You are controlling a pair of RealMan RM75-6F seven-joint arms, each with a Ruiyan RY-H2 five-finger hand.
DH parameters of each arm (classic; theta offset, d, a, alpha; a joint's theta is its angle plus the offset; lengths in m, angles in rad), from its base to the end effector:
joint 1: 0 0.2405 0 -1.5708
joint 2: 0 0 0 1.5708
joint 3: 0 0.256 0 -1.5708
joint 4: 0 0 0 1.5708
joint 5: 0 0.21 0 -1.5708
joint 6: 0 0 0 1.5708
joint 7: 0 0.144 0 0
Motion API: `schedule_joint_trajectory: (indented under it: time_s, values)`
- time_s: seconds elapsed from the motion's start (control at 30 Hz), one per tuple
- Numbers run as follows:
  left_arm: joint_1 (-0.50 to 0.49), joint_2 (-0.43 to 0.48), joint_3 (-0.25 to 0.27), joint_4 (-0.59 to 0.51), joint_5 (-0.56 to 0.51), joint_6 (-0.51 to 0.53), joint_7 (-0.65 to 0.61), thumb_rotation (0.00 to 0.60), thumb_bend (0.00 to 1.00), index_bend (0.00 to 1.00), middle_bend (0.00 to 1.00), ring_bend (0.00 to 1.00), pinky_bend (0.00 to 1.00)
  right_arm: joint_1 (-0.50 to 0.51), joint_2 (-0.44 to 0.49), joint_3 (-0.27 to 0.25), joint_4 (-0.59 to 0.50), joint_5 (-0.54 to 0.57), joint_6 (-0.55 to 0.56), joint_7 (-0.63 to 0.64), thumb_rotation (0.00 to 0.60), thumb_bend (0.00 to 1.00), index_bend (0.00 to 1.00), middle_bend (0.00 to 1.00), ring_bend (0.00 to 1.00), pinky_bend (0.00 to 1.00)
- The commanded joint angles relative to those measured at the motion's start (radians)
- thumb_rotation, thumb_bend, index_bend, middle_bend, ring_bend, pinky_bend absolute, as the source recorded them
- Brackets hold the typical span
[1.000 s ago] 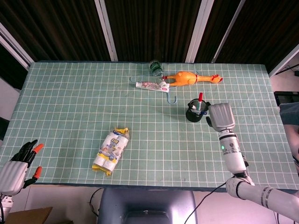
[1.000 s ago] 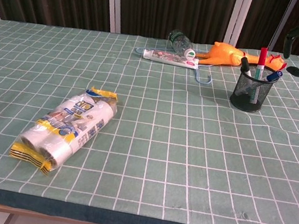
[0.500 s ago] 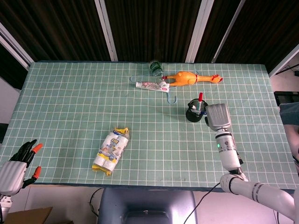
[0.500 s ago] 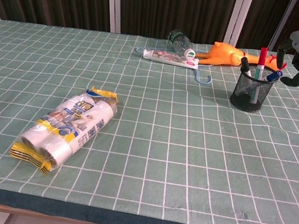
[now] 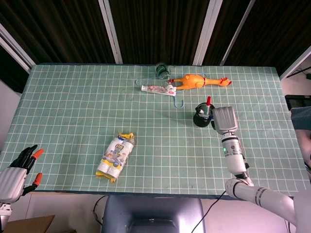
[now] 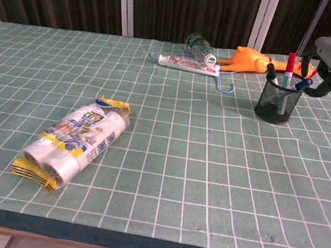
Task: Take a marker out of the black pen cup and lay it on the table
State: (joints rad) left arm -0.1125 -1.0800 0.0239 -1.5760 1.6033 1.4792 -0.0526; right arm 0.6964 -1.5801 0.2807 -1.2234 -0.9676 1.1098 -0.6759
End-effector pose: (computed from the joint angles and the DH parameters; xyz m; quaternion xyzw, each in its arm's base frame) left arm -0.3099 0.1738 0.1586 -0.6470 -0.3740 -0.3813 0.5442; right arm -0.2125 -0.3948 0.0424 0.6669 -0.2717 0.2719 0.6383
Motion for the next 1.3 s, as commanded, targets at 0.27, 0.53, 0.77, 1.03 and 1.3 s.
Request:
schedule_joint_trajectory:
  time_s: [0.27, 0.53, 0.77, 1.03, 1.3]
  values:
    - [-0.001, 0.002, -0.001, 0.0, -0.003, -0.004, -0.004, 0.6, 0.45, 0.13, 0.01, 0.01, 0.29, 0.008, -0.023, -0.01, 0.051, -0.011, -0.007, 0.024, 0.6, 0.44, 0.63, 1.0, 1.0, 1.0]
    - [-0.002, 0.001, -0.001, 0.0, -0.002, -0.006, -0.003, 0.6, 0.45, 0.13, 0.01, 0.01, 0.29, 0.008, -0.027, -0.011, 0.063, -0.026, -0.002, 0.047, 0.6, 0.46, 0.64, 1.0, 1.0, 1.0]
    - [-0.002, 0.002, 0.0, -0.001, -0.001, -0.007, -0.003, 0.6, 0.45, 0.13, 0.01, 0.01, 0.29, 0.005, -0.025, -0.012, 0.06, -0.03, 0.004, 0.052, 0.6, 0.53, 0.65, 1.0, 1.0, 1.0]
    - [-0.002, 0.001, 0.0, -0.001, 0.0, -0.007, -0.002, 0.6, 0.45, 0.13, 0.01, 0.01, 0.29, 0.001, -0.022, -0.013, 0.059, -0.029, 0.008, 0.052, 0.6, 0.59, 0.66, 1.0, 1.0, 1.0]
    - [-0.002, 0.001, -0.001, -0.001, -0.001, -0.007, -0.002, 0.6, 0.45, 0.13, 0.01, 0.01, 0.29, -0.002, -0.02, -0.013, 0.053, -0.043, 0.024, 0.055, 0.6, 0.85, 0.74, 1.0, 1.0, 1.0]
